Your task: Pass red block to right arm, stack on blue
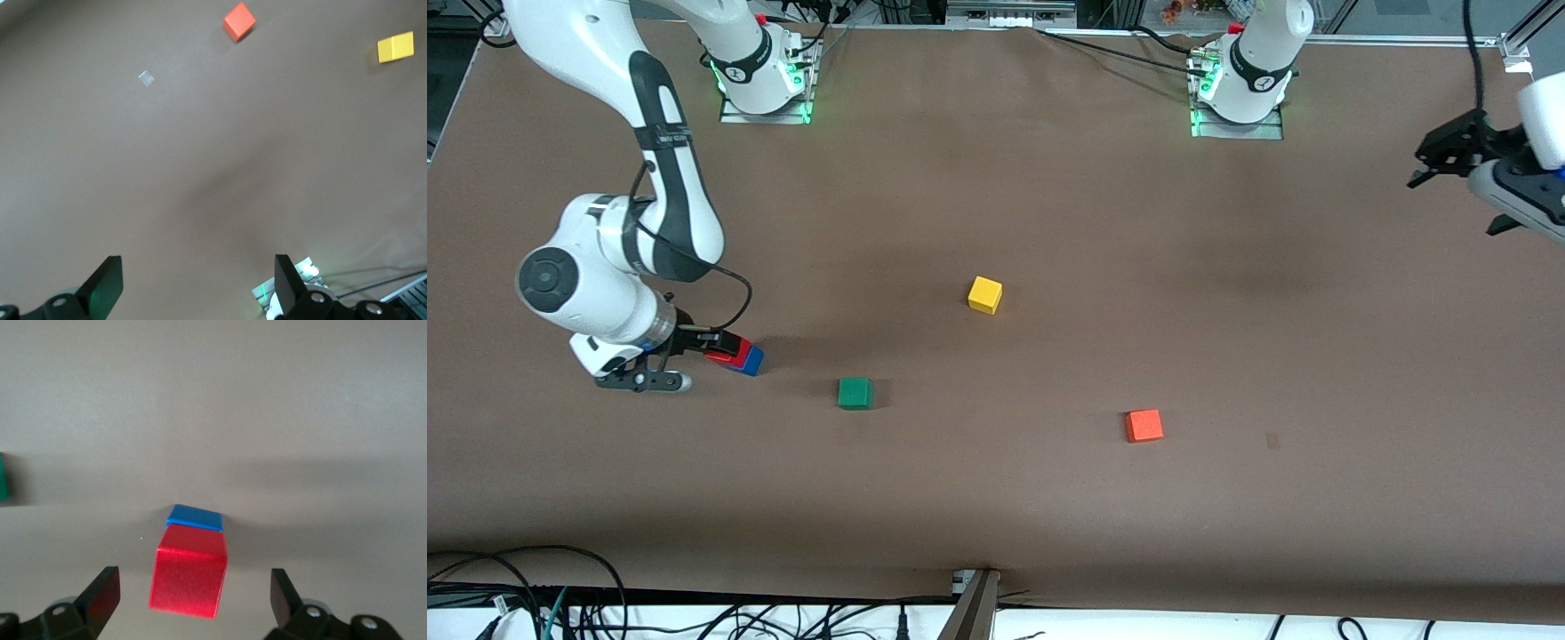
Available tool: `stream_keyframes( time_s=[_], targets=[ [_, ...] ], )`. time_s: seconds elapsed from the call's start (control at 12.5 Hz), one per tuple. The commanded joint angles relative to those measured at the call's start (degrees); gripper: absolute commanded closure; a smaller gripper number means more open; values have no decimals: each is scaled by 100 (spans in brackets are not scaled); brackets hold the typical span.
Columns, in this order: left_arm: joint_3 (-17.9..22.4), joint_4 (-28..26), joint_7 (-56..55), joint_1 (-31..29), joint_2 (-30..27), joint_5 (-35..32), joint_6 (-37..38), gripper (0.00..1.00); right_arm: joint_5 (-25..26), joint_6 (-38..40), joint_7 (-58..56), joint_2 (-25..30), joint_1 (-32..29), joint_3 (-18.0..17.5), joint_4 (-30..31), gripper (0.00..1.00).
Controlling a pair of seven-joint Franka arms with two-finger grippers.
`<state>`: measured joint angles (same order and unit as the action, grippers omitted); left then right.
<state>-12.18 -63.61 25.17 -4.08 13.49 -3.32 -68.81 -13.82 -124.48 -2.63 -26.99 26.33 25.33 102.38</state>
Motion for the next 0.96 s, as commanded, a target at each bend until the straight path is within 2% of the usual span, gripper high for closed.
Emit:
stream_keyframes(
  time_s=[0.0,0.16,0.4,0.48,0.64,0.88],
  targets=[
    [469,-1098,-712,433,-803,25,-569,0,99,1002,0,80,-32,60,-857,0],
    [664,-1696,-1475,601,-1154,7,-939,0,99,1547,0,89,-23,139,-1306,0],
    [717,-2137,-2575,601,-1340,-2,-1037,0,134,2740,-53,97,-23,490,-2079,0],
    [865,-2312,-2804,601,-1384,16,-1246,0,204,3084,-88,97,-23,552,-2308,0],
    [1164,-2699,-2754,601,-1533,77,-1678,0,284,3490,-237,97,-14,683,-2555,0],
    [1209,-2806,-2754,628,-1552,173,-1819,0,292,4141,-440,150,-23,737,-2889,0]
  ],
)
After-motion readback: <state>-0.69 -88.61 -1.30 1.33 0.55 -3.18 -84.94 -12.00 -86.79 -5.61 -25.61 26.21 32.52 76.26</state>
